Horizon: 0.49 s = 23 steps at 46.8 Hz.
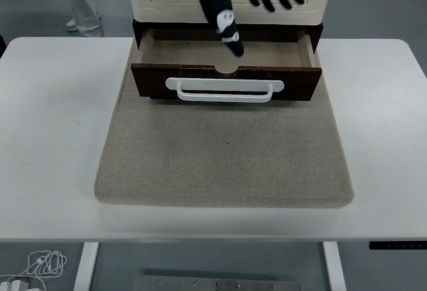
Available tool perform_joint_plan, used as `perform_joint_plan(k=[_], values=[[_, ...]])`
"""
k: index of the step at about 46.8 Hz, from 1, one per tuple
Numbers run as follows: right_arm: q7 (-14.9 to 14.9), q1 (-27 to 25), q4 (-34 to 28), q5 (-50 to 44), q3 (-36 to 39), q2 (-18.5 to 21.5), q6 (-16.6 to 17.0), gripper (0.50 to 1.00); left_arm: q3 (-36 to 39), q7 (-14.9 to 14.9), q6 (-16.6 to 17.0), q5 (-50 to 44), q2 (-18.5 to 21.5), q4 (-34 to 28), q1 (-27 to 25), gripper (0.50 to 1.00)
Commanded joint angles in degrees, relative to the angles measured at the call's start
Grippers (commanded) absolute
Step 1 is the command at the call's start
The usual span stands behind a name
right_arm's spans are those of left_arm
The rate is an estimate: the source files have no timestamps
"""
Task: Open the drawer under the combination cabinet
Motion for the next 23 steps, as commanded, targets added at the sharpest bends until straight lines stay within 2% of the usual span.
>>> perform_joint_plan(k=[1, 7, 13, 16, 20, 23], values=[[0.00, 0.00, 0.00, 0.00, 0.00, 0.00, 0.00, 0.926, -6.54, -2.34, 0.13, 0.39, 0.20, 4.69, 1.54, 1.000], [0.08, 0.00, 0.00, 0.00, 0.00, 0.00, 0.00, 0.926, -13.49, -7.44, 0.31, 0.48, 2.48, 11.90, 1.72, 1.000], [0.00, 0.00, 0.00, 0.00, 0.00, 0.00, 0.00, 0.926, -16.40, -15.61, 1.45, 0.39, 6.00, 17.09, 1.63, 1.000], [0.00, 0.00, 0.00, 0.00, 0.00, 0.00, 0.00, 0.926, -17.45, -19.65, 4.60, -0.13, 7.32, 19.64, 1.72, 1.000], [0.00, 0.00, 0.00, 0.00, 0.00, 0.00, 0.00, 0.926, -18.25, -23.79, 12.24, -0.84, 7.94, 23.94, 1.89, 1.000], [0.00, 0.00, 0.00, 0.00, 0.00, 0.00, 0.00, 0.926, -18.25, -25.64, 17.35, -2.42, 7.59, 28.68, 2.59, 1.000]])
